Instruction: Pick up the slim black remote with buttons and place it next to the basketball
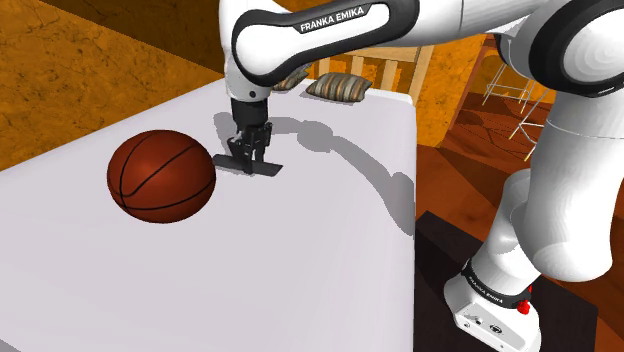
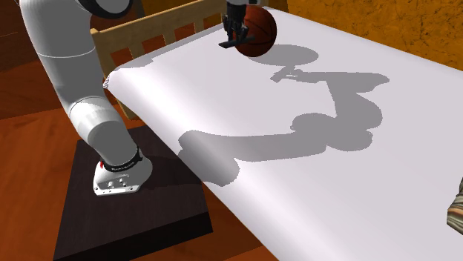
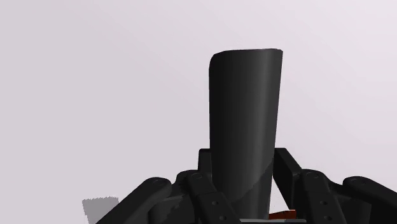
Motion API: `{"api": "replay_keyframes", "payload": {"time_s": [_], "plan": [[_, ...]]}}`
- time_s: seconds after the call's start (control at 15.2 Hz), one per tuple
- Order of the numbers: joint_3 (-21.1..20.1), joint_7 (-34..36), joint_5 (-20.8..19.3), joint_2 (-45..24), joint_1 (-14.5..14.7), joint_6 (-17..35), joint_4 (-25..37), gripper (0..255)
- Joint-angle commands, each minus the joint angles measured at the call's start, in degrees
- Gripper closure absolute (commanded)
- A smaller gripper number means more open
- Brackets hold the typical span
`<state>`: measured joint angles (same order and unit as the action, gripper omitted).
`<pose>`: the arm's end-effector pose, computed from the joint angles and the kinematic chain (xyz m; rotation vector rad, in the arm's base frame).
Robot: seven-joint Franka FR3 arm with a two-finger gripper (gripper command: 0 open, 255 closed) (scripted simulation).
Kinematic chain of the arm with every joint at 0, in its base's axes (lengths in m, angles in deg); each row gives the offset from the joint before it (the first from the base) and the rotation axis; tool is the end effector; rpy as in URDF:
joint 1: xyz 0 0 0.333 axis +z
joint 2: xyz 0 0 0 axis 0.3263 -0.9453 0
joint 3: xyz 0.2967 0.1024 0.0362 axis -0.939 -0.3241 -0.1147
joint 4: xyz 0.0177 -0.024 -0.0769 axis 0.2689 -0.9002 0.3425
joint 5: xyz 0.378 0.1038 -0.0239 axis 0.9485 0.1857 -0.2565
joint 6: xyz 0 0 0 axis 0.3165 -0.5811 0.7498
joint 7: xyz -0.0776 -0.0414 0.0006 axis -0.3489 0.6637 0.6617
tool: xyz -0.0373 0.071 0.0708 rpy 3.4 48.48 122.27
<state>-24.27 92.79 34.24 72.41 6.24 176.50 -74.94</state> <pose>0.5382 0.3060 0.4752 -3.0037 -0.6041 0.0401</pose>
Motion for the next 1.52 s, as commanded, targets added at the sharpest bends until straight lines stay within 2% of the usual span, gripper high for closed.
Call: {"api": "replay_keyframes", "payload": {"time_s": [0.0,1.45], "plan": [[-0.02,-0.04,0.01,-0.35,0.03,1.34,-0.94,255],[-0.03,-1.02,0.14,-5.99,0.2,16.59,-10.59,255]]}}
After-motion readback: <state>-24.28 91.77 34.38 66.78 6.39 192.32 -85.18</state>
